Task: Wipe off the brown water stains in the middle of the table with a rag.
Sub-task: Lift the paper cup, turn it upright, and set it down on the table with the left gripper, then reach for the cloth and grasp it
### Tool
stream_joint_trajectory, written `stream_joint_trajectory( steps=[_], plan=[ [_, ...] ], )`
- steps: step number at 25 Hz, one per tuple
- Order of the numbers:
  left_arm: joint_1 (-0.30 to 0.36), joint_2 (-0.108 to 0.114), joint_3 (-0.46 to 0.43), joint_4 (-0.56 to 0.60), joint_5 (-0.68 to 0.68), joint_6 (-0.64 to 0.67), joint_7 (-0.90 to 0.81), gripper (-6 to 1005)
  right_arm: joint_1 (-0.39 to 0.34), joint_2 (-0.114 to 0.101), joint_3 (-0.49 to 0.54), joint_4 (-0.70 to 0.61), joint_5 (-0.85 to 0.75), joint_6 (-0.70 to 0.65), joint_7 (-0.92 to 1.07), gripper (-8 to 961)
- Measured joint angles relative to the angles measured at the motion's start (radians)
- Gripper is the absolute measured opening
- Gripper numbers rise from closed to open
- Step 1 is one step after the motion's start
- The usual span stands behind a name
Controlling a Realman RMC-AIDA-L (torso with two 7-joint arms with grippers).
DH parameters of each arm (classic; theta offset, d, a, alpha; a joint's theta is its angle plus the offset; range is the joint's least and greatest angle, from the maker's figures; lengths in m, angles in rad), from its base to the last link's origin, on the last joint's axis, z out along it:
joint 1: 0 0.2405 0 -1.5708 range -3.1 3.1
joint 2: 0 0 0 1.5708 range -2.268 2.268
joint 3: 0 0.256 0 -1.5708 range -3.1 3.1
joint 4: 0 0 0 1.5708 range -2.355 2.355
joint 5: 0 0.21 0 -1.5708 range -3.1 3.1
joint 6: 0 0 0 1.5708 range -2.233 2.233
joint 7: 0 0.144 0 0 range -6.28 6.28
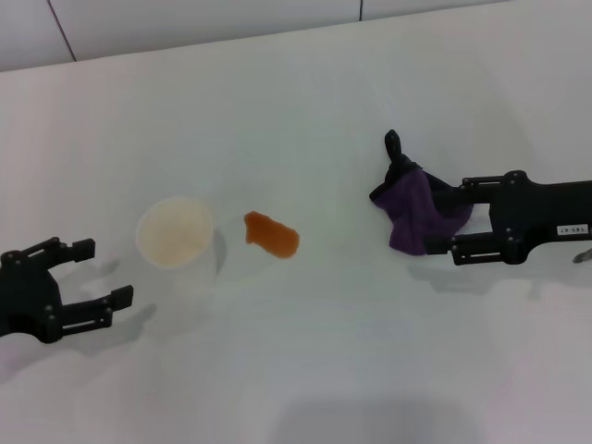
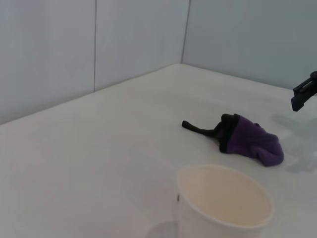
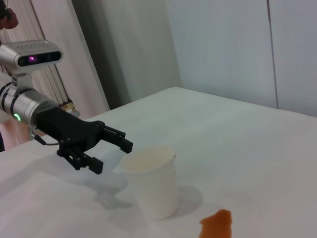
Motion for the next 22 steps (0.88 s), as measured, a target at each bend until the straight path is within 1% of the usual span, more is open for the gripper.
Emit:
stream_joint_trajectory(
  steps=[4, 7, 11, 15, 22],
  plan=[
    [-0.013, 0.001, -0.019, 0.007, 0.014, 0.019, -0.013, 878, 0.01, 0.0, -0.01, -0.002, -0.01, 0.006, 0.031, 701],
    [-0.04, 0.002, -0.022, 0.008, 0.054, 0.031, -0.037, 878, 0.041, -0.001, -0.021, -0.024, -0.069, 0.013, 0.107, 701],
    [-0.087, -0.001, -0.023, 0.01, 0.124, 0.056, -0.077, 878, 0.071, 0.018, -0.035, -0.093, -0.169, 0.03, 0.224, 701],
    [-0.12, 0.002, -0.023, 0.015, 0.154, 0.108, -0.103, 878, 0.08, 0.019, -0.074, -0.138, -0.181, 0.081, 0.326, 701],
    [-0.127, 0.001, -0.02, 0.017, 0.155, 0.126, -0.109, 877, 0.072, 0.016, -0.08, -0.211, -0.214, 0.124, 0.455, 701]
  ],
)
